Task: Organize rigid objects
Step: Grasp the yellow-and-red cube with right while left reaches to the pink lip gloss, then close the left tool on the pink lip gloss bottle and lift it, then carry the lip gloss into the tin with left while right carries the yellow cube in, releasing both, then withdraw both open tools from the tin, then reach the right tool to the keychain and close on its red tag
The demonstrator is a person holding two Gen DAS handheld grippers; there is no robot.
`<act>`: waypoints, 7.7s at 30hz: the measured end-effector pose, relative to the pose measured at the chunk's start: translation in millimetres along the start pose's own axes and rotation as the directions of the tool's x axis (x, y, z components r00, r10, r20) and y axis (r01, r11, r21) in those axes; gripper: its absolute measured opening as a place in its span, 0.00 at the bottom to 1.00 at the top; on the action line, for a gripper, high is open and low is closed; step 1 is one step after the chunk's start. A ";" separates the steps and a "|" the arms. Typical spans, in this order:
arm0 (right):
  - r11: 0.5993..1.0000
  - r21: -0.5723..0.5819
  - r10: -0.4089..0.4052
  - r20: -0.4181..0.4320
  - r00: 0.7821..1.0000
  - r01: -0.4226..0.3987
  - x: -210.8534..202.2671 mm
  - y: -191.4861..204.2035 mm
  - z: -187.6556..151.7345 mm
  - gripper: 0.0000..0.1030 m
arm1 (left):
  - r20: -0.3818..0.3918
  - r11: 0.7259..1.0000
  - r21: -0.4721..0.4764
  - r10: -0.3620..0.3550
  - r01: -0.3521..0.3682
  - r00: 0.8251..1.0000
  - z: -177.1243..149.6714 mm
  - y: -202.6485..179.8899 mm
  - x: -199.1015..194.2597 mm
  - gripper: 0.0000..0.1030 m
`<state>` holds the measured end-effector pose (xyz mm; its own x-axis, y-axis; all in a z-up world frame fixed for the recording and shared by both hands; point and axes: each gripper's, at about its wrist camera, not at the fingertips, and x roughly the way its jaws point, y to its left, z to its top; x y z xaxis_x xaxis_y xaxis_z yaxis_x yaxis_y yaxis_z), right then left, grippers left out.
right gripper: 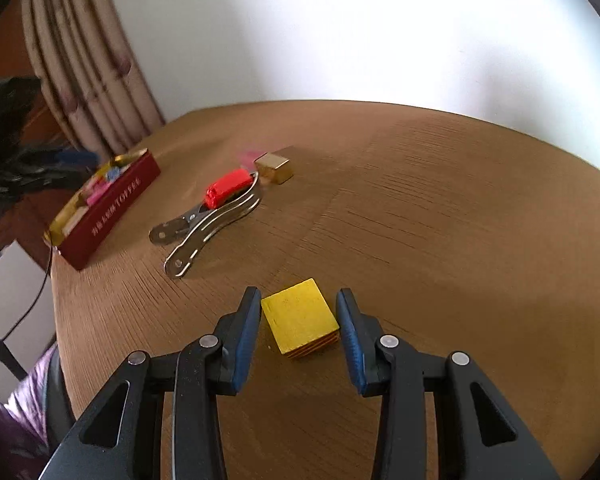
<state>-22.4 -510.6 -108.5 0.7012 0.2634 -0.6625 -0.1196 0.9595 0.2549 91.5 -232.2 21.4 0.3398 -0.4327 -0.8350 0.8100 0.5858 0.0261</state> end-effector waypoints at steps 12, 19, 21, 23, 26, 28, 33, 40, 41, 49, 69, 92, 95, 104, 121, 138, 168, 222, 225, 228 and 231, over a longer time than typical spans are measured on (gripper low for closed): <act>0.979 0.177 0.087 0.082 0.993 -0.101 -13.4 -37.3 -2.1 0.36 | -0.155 0.711 0.695 0.004 0.106 0.988 79.8 -9.4 98.6 0.58; 0.948 0.271 0.144 0.108 0.984 -0.168 -15.4 -56.0 -2.6 0.36 | -0.294 0.613 0.748 -0.040 0.256 0.955 100.0 -5.3 149.3 0.58; 0.936 0.296 0.161 0.117 0.980 -0.189 -16.1 -61.3 -3.5 0.36 | -0.308 0.568 0.775 -0.042 0.277 0.950 101.9 -6.1 160.5 0.58; 0.927 0.319 0.165 0.128 0.978 -0.199 -17.8 -66.3 -5.7 0.36 | -0.346 0.552 0.772 -0.050 0.315 0.937 106.3 -5.2 174.2 0.53; 0.925 0.324 0.166 0.128 0.978 -0.199 -18.3 -66.4 -6.6 0.36 | -0.378 0.534 0.779 -0.016 0.328 0.926 109.4 0.0 197.9 0.40; 0.929 0.315 0.160 0.125 0.979 -0.192 -19.5 -64.5 -6.4 0.36 | -0.413 0.526 0.771 -0.016 0.359 0.910 109.8 4.2 206.3 0.33; 0.929 0.318 0.161 0.108 0.981 -0.188 -17.6 -66.2 -6.7 0.36 | -0.497 0.687 0.595 -0.094 0.417 0.863 133.7 21.9 226.2 0.29; 0.938 0.305 0.149 0.073 0.986 -0.164 -14.6 -61.2 -6.2 0.53 | -0.411 0.811 0.480 -0.130 0.336 0.902 121.6 44.8 218.6 0.28; 0.942 0.292 0.150 0.072 0.986 -0.165 -15.1 -58.7 -5.6 0.53 | -0.401 0.844 0.425 -0.149 0.328 0.904 120.1 52.2 218.5 0.28; 0.986 0.161 0.055 -0.037 0.998 -0.048 -6.9 -32.0 -5.2 0.54 | -0.294 0.944 0.234 -0.158 0.231 0.943 97.4 79.9 204.3 0.27; 0.991 0.113 -0.075 0.002 0.997 0.074 -38.3 -6.5 12.5 0.27 | -0.030 0.943 -0.323 -0.095 0.080 0.995 -12.3 127.4 38.4 0.20; 0.996 0.004 0.090 0.037 0.995 -0.090 -30.2 110.3 51.9 0.27 | -0.014 0.851 -0.521 0.072 -0.068 0.997 -107.8 152.3 -30.1 0.20; 0.991 -0.040 0.129 0.027 0.991 -0.128 -23.0 137.0 58.5 0.27 | -0.012 0.825 -0.560 0.081 -0.074 0.997 -115.3 159.6 -30.4 0.35; 0.946 -0.156 0.283 -0.029 0.959 -0.284 12.1 240.1 79.9 0.27 | 0.091 0.714 -0.689 0.254 -0.123 0.963 -157.9 150.5 -86.7 0.62; 0.914 -0.201 0.283 -0.311 0.908 -0.353 191.2 370.0 105.9 0.28 | -0.122 0.564 -0.678 0.547 -0.472 0.829 -256.5 72.2 -80.4 0.64; 0.952 -0.101 0.279 -0.114 0.954 -0.290 151.9 337.1 120.8 0.52 | -0.154 0.616 -0.611 0.524 -0.497 0.838 -249.3 60.4 -69.9 0.64; 0.916 0.226 -0.341 0.001 0.940 0.332 6.4 11.0 -23.8 0.74 | -0.110 0.843 -0.366 0.381 -0.394 0.918 -109.9 -37.7 -23.7 0.64; 0.945 0.325 -0.013 -0.073 0.997 0.036 103.5 37.3 109.8 0.15 | -0.198 0.872 -0.385 0.241 -0.301 0.950 -79.8 -22.9 78.8 0.64; 0.919 0.395 0.032 -0.050 0.998 -0.010 92.5 25.0 108.1 0.15 | -0.201 0.869 -0.400 0.225 -0.290 0.953 -79.7 -19.8 78.4 0.64; 0.898 0.438 0.049 -0.017 0.999 -0.037 73.7 13.4 104.1 0.15 | -0.198 0.863 -0.431 0.196 -0.264 0.961 -80.5 -13.4 76.8 0.64; 0.883 0.466 0.044 0.015 0.999 -0.046 49.0 0.8 96.3 0.15 | -0.194 0.852 -0.471 0.154 -0.230 0.969 -77.8 -7.6 74.6 0.64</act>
<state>79.5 -506.6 -72.9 0.7055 0.3040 -0.6402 0.1898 0.7893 0.5840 73.5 -215.6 -83.8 0.3616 -0.1960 -0.9115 0.3865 0.9212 -0.0447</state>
